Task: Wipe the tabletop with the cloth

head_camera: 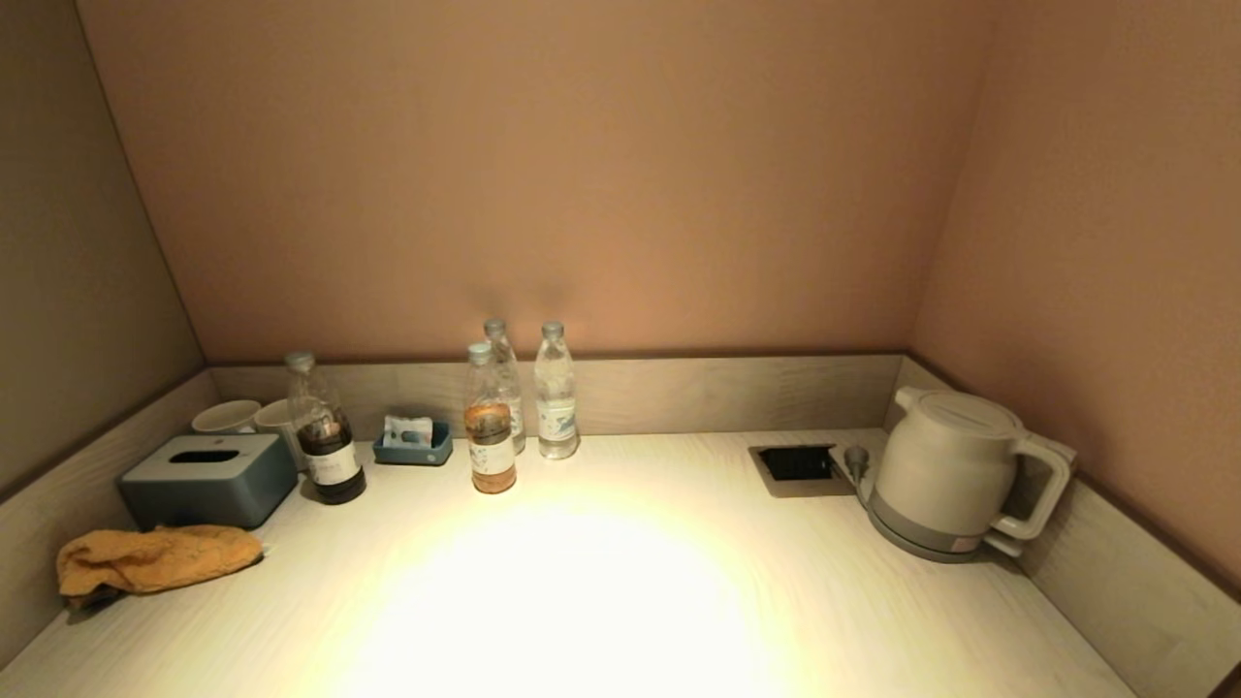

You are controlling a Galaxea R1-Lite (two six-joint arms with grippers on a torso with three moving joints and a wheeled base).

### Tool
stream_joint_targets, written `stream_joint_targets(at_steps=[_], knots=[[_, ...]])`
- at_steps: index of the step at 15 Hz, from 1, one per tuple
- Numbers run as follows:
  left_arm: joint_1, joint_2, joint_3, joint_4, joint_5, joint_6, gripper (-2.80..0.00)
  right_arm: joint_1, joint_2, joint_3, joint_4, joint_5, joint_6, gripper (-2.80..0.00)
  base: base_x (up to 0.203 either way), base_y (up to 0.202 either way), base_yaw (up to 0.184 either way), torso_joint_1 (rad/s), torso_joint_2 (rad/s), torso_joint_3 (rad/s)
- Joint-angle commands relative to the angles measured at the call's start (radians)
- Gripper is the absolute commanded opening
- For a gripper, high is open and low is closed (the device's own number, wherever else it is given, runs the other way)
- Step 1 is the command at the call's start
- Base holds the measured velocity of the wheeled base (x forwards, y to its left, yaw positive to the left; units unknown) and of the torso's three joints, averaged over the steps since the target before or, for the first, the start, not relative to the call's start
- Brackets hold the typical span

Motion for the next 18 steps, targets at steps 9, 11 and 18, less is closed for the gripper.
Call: stream_joint_targets(at_steps=[9, 11, 18], knots=[[0.000, -0.397, 0.114, -0.010, 0.121, -0.036, -2.80, 0.000, 0.001, 0.000, 0.000, 0.000, -0.001, -2.80, 0.000, 0.000, 0.000, 0.000, 0.00, 0.000], [0.000, -0.401, 0.118, -0.009, 0.124, -0.038, -2.80, 0.000, 0.001, 0.000, 0.000, 0.000, -0.001, -2.80, 0.000, 0.000, 0.000, 0.000, 0.00, 0.000], [-0.125, -0.669, 0.171, -0.006, 0.301, -0.021, -2.80, 0.000, 0.001, 0.000, 0.000, 0.000, -0.001, -2.80, 0.000, 0.000, 0.000, 0.000, 0.00, 0.000]])
